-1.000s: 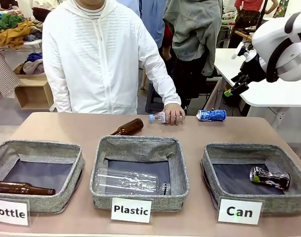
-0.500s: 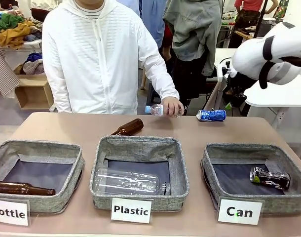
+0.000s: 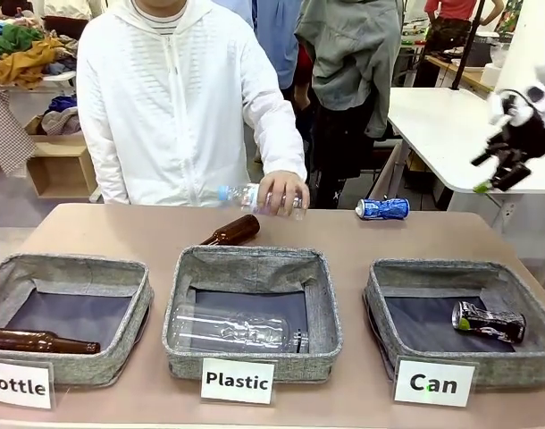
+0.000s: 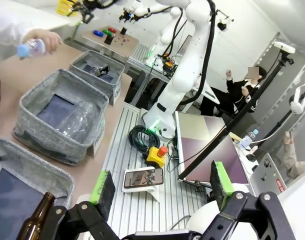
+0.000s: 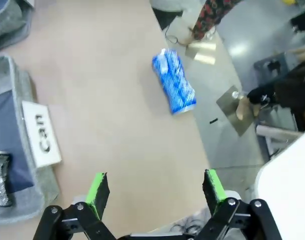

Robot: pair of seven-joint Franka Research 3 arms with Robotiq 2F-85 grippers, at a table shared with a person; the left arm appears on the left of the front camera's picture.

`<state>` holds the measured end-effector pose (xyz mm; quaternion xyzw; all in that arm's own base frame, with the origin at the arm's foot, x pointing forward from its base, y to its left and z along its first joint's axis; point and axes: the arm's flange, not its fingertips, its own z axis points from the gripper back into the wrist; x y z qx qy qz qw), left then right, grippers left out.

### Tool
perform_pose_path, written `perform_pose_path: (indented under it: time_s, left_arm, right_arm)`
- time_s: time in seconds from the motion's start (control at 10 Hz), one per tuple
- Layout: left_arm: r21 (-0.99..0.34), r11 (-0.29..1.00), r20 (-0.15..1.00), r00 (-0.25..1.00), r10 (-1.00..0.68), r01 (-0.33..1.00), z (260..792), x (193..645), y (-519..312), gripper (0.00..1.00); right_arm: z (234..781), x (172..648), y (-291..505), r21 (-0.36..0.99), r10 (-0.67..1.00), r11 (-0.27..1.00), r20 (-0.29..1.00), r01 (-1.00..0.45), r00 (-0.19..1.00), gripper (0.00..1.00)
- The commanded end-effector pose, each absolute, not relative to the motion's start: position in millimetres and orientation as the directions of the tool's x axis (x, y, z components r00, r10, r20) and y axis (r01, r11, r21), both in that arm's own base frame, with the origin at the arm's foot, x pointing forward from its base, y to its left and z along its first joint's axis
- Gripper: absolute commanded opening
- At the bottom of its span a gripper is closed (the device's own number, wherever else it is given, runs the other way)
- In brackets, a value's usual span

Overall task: Sort the can waste into the basket.
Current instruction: Pick up the can waste from the table and place it in the right Fabric basket.

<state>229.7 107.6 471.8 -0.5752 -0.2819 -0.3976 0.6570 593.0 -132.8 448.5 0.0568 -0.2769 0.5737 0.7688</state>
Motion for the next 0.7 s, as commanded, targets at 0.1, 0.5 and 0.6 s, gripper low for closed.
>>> perform_pose_path:
  time_s: [0.1,0.5,0.6]
  left_arm:
    - [-0.528,0.023,0.830,0.522,-0.196,0.849,472.8,228.6,108.1,1.00]
    - [-0.528,0.023,0.830,0.522,-0.196,0.849,472.8,228.6,108.1,1.00]
    - [-0.528,0.023,0.830,0.522,-0.196,0.849,472.8,228.6,108.1,1.00]
  right_arm:
    - [427.9,592.3,-114.5,-0.272,0.845,0.363,0.500,-0.891,0.191,1.00]
    - [437.2,654.0,-44.0,-0.310,0.933,0.202,0.348,-0.929,0.087,1.00]
    - [435.2,676.8,-23.7,-0.285,0.952,0.163,0.296,-0.945,0.075,1.00]
